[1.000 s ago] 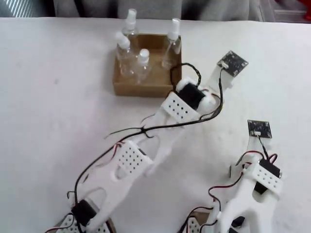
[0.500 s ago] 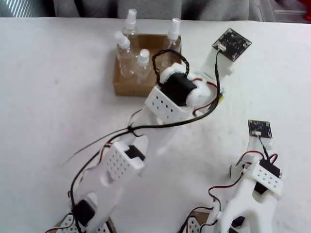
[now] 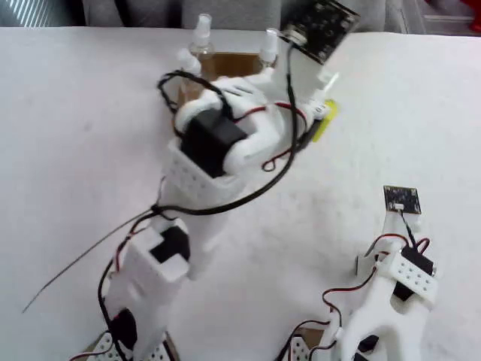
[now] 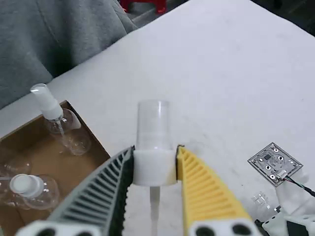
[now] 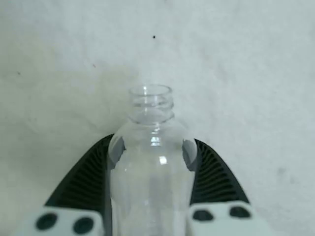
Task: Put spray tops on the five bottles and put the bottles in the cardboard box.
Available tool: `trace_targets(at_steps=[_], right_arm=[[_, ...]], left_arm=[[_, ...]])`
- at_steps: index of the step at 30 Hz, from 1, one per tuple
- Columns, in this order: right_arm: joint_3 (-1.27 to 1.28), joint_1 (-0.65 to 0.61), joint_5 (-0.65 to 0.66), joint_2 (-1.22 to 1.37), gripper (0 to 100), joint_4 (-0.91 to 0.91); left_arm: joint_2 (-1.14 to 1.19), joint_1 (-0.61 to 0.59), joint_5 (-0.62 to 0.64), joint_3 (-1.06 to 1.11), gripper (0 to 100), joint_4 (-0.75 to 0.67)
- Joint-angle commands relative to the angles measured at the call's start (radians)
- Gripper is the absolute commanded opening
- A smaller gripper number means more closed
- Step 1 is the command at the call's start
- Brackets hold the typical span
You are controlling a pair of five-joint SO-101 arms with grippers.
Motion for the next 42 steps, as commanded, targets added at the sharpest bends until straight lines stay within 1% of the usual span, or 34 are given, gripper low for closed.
trace_targets(at_steps=[1,4,7,11,14,17,19,22,24,29,34,38,42], right_arm=[[0.000,-0.002,0.005,-0.019,1.7,-0.015],[-0.002,-0.047,0.005,-0.019,1.7,-0.007],[-0.028,-0.094,0.003,-0.021,1.7,0.038],[-0.101,-0.154,-0.003,-0.021,1.7,0.117],[-0.196,-0.211,-0.078,-0.021,1.7,0.165],[-0.313,-0.266,-0.120,-0.021,1.7,0.228],[-0.394,-0.303,-0.149,-0.021,1.7,0.291],[-0.505,-0.378,-0.226,-0.021,1.7,0.383],[-0.566,-0.438,-0.270,-0.021,1.7,0.440],[-0.647,-0.622,-0.362,-0.082,1.7,0.521],[-0.608,-0.842,-0.371,-0.282,1.7,0.509],[-0.491,-1.003,-0.371,-0.455,1.7,0.409],[-0.305,-1.130,-0.371,-0.602,1.7,0.259]], left_arm=[[-0.213,-0.036,0.006,0.172,2,0.017],[-0.377,-0.050,0.006,0.333,2,0.014],[-0.522,-0.076,0.005,0.460,2,0.012],[-0.677,-0.159,0.005,0.580,2,0.009],[-0.766,-0.240,0.005,0.658,2,0.002],[-0.849,-0.312,0.005,0.736,2,-0.002],[-0.905,-0.354,0.005,0.793,2,-0.002],[-0.969,-0.417,0.003,0.895,2,-0.003],[-1.004,-0.464,0.003,0.980,2,-0.026],[-1.095,-0.621,0.003,1.214,2,-0.164],[-1.202,-0.731,0.003,1.524,2,-0.338],[-1.314,-0.785,0.003,1.766,2,-0.531],[-1.446,-0.789,0.005,1.970,2,-0.703]])
